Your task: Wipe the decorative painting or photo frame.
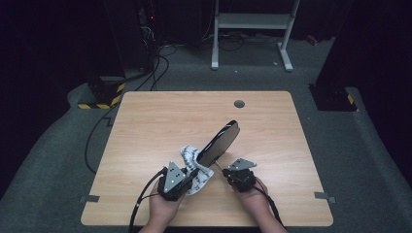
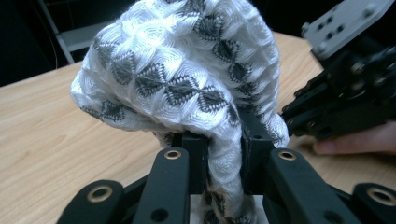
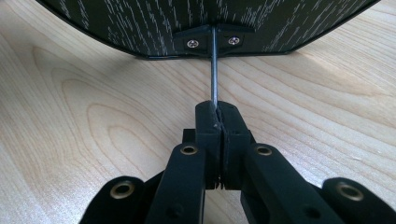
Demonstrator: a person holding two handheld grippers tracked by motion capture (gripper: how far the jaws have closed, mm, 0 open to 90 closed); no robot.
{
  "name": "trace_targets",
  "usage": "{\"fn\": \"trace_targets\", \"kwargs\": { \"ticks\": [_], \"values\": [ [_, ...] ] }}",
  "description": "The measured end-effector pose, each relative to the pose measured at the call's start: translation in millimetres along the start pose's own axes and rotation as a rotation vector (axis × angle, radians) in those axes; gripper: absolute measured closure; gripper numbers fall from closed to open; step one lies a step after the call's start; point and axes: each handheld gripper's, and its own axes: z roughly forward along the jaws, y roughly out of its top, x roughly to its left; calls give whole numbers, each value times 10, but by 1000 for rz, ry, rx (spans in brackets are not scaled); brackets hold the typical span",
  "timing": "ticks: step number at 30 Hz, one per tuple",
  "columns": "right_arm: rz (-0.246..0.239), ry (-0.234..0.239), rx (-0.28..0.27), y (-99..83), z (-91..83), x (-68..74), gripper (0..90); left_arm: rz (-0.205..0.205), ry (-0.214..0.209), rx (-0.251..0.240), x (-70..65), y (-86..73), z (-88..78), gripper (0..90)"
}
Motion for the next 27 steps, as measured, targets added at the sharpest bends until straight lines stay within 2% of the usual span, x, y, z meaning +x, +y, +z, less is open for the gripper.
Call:
{"fn": "trace_targets", "kwargs": {
  "ticks": [10,17,23,27],
  "values": [
    [11,-7,-4,-1,1,-28,887,43,38,99,-8,-200,182,754],
    [22,-10,1,-2,-2,-15,884,35,41,152,29,-281,297,748],
    [12,-14,-2,-1,0,-14,884,28,33,242,64,-376,481,755],
    [14,-13,-1,-1,0,-16,884,20,29,256,65,-384,535,757]
  ]
}}
